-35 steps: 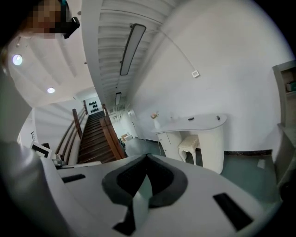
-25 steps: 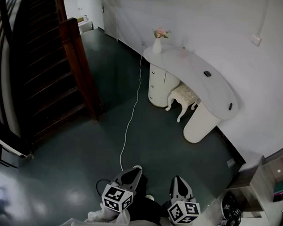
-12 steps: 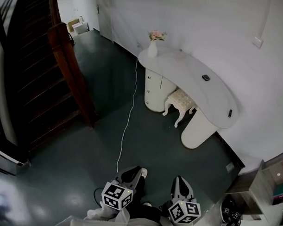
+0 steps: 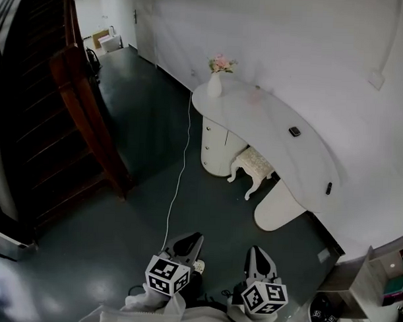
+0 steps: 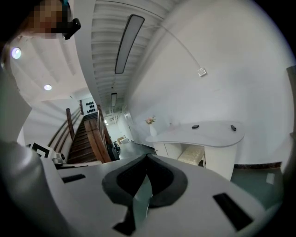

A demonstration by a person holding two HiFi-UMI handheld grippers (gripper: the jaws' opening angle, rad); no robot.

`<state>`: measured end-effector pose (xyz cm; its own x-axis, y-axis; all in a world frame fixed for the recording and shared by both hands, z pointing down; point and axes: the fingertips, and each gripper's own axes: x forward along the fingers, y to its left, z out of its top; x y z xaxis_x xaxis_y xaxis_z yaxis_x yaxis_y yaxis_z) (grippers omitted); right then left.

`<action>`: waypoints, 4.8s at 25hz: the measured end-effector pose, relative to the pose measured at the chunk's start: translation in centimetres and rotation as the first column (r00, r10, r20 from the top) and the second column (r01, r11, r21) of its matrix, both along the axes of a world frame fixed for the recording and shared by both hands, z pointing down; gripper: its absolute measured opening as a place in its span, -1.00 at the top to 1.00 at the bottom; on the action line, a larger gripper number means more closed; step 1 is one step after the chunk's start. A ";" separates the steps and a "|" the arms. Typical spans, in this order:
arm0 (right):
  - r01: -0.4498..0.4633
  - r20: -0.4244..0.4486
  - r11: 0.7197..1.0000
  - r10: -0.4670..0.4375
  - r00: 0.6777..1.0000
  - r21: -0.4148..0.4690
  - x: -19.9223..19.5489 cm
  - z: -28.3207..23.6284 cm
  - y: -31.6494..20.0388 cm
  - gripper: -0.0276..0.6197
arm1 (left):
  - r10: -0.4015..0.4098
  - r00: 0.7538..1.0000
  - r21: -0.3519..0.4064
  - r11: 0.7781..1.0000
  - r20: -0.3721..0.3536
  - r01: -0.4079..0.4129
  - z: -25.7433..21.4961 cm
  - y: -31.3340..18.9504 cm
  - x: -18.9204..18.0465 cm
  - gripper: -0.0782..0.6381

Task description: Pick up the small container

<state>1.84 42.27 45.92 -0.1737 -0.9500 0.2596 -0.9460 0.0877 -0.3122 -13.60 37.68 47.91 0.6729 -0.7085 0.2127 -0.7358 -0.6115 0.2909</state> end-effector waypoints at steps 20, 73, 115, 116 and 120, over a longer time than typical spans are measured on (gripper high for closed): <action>-0.045 0.014 0.999 0.046 0.999 -0.026 -0.1 0.6 -11.8 0.76 | 0.054 0.999 -0.021 0.998 -0.004 -0.054 0.8 -11.9 -0.4 0.69; -0.008 0.037 0.998 0.010 0.999 -0.055 10.8 1.1 -43.2 0.76 | 0.000 0.999 -0.029 1.000 0.034 0.001 0.5 -41.5 8.9 0.69; -0.023 0.091 0.995 0.032 0.995 -0.100 15.6 4.3 -54.7 0.76 | -0.027 0.999 -0.052 0.998 0.036 0.029 2.6 -54.8 13.3 0.11; -0.030 0.090 0.994 0.039 0.995 -0.102 16.0 4.3 -55.1 0.76 | -0.024 0.999 -0.048 0.999 0.035 0.026 2.5 -55.6 13.6 0.11; -0.055 0.093 0.991 0.066 0.993 -0.119 17.0 4.6 -56.8 0.76 | -0.007 0.999 -0.056 0.998 0.037 0.010 2.6 -58.3 14.6 0.11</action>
<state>18.81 -14.56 50.54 -0.1468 -0.9238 0.3536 -0.9133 -0.0107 -0.4072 1.00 -20.65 50.54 0.6579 -0.7005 0.2767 -0.7518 -0.5887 0.2972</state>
